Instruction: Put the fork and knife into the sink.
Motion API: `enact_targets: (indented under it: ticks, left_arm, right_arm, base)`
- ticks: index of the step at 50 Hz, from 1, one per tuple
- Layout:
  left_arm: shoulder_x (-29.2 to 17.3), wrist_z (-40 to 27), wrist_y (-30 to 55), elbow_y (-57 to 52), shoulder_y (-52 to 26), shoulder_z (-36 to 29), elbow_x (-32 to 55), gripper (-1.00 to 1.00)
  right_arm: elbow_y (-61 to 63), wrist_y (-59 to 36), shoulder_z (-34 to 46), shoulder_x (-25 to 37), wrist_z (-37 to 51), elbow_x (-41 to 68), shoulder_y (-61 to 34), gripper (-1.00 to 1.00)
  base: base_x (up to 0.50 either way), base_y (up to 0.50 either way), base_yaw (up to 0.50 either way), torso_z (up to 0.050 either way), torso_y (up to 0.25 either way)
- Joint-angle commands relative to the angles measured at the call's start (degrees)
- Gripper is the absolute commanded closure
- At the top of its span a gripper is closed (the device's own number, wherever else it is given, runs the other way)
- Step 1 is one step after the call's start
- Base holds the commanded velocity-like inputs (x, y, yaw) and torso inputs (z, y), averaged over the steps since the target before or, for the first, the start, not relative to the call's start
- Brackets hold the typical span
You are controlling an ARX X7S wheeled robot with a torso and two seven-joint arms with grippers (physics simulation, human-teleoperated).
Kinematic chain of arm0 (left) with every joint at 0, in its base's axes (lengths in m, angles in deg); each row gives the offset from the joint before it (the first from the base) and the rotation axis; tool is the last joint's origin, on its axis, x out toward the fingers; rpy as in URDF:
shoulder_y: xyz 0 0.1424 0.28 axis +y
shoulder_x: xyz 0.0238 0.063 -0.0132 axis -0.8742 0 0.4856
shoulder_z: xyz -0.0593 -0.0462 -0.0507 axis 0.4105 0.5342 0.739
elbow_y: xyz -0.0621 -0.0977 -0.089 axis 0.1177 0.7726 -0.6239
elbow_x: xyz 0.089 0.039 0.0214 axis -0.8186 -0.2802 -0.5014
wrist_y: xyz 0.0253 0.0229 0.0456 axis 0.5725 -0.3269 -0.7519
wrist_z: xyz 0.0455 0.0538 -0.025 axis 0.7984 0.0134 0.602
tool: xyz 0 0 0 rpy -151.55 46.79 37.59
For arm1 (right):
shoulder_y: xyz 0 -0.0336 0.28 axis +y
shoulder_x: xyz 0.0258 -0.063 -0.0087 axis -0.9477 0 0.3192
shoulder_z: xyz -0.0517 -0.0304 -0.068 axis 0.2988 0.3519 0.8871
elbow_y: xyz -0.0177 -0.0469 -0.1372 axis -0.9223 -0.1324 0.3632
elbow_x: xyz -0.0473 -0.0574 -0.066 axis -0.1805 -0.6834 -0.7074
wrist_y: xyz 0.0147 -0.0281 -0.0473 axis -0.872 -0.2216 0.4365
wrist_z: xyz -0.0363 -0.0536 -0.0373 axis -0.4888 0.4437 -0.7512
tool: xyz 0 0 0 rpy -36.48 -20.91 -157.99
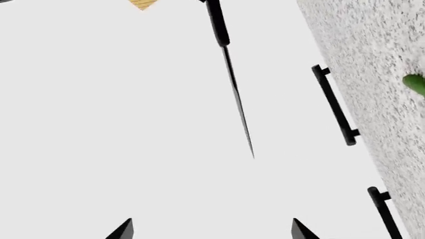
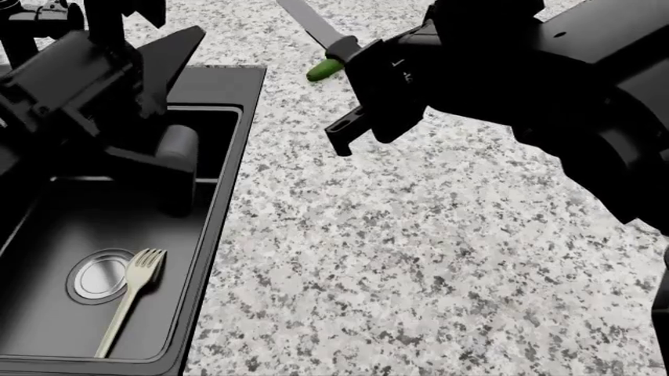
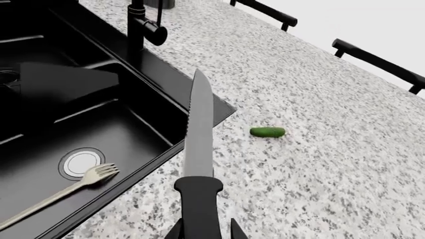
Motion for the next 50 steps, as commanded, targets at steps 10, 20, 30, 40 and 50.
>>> enact_targets:
  ticks: [10,20,30,40,50]
  left_arm:
    - [4.1,-2.5,-3.5,6.1,-1.1,-2.6,-5.4,-1.0]
    - [5.3,-3.1,-4.7,6.3,-1.3,-2.3,-5.4,-1.0]
    - [5.7,-3.2,-5.5,6.9,-1.6,-1.6,-4.7,-1.0]
    - [7.3,-4.0,-6.9,10.1,-0.9,-2.1,-5.1,-1.0]
    - [8.8,-5.0,-8.1,13.6,0.1,-3.0,-5.8,-1.0]
  right_arm:
    - [-0.2,2.4,0.7,-2.0,-2.5,-1.6,-3.7,1.0]
    - [0.0,3.7,0.7,-3.0,-3.2,-1.4,-4.1,1.0]
    - [-1.3,5.9,1.4,-3.7,-4.1,-2.0,-3.5,1.0]
    - [0.2,4.9,1.4,-3.1,-3.8,-1.3,-3.5,1.0]
    - [1.6,4.1,1.5,-2.8,-3.7,-0.7,-3.7,1.0]
  base:
    - [0.0,0.0,0.0,0.0,0.001]
    - [0.0,0.0,0.0,0.0,0.001]
    - [0.0,0.0,0.0,0.002,0.001]
    - [0.0,0.0,0.0,0.0,0.002]
    - [0.0,0.0,0.0,0.0,0.001]
